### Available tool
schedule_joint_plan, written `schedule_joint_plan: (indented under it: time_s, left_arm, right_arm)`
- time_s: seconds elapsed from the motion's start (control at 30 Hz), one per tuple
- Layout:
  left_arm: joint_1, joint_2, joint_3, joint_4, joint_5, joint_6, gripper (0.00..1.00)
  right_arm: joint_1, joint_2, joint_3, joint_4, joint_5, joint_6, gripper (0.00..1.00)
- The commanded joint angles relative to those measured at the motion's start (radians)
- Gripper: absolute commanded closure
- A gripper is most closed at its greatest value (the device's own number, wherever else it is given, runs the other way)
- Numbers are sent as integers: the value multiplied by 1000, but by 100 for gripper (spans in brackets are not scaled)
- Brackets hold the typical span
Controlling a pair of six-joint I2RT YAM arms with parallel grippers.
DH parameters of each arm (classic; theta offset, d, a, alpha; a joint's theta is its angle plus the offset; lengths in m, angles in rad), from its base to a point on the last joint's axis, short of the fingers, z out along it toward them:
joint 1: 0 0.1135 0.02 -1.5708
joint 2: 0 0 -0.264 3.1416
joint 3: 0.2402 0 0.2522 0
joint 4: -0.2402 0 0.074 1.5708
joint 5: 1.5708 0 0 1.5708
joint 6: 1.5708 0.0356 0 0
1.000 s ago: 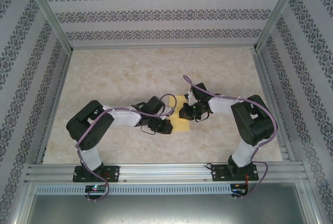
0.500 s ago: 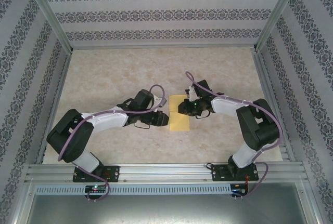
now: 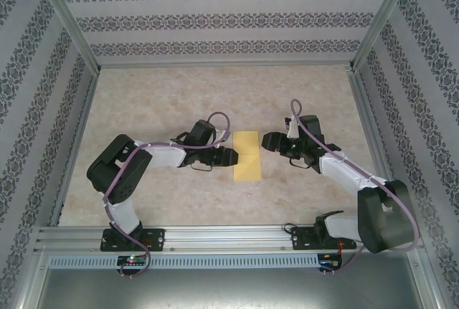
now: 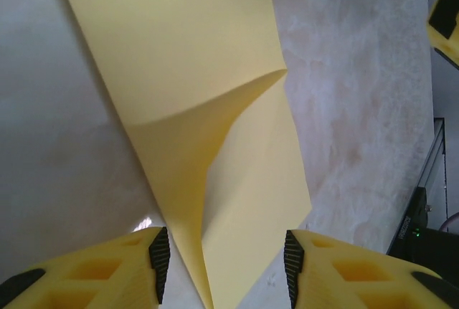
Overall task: Fold a paper plane with a square sheet of paper (fold left side to right side)
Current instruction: Turn over the paper at the center of the table.
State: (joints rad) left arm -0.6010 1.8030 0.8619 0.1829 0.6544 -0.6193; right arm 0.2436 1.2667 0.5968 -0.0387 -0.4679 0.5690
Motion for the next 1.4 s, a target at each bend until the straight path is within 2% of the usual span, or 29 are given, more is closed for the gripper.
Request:
schedule_joint_plan:
  time_s: [0.0, 0.13, 0.23, 0.33, 0.4, 0.53, 0.67, 0.77, 0.9, 1.17, 1.37]
  left_arm:
    - [0, 41, 47, 83, 46, -20, 53]
    - [-6, 77, 73, 80, 51, -16, 61]
    - [-8, 84, 76, 86, 46, -14, 73]
    - [-8, 54, 55, 90, 22, -7, 87]
    - [-8, 13, 33, 80, -9, 7, 93]
    - [-8, -63, -12, 73, -49, 21, 98]
    - [-8, -110, -41, 74, -62, 11, 97]
    - [-8, -131, -54, 79, -68, 5, 97]
    - [-8, -143, -58, 68, -81, 7, 97]
    - [-8, -152, -69, 63, -96, 9, 97]
    - [-8, -152, -71, 47, -117, 10, 94]
  right_arm:
    - [-7, -44, -20, 37, -12, -14, 27]
    - [-14, -61, -25, 10, -14, -24, 27]
    - [-21, -60, -23, -3, -40, -33, 27]
    - [-27, -58, -20, -7, -81, -39, 22]
    - [-30, -57, -20, -3, -109, -38, 15]
    - [-30, -44, -15, 13, -178, -20, 3]
    - [-20, -5, -10, 52, -256, 27, 3]
    - [20, 41, 3, 64, -275, 34, 7]
    - [80, 133, 24, 108, -267, 58, 17]
    - [143, 290, 50, 222, -248, 118, 33]
    - [161, 355, 60, 310, -258, 143, 53]
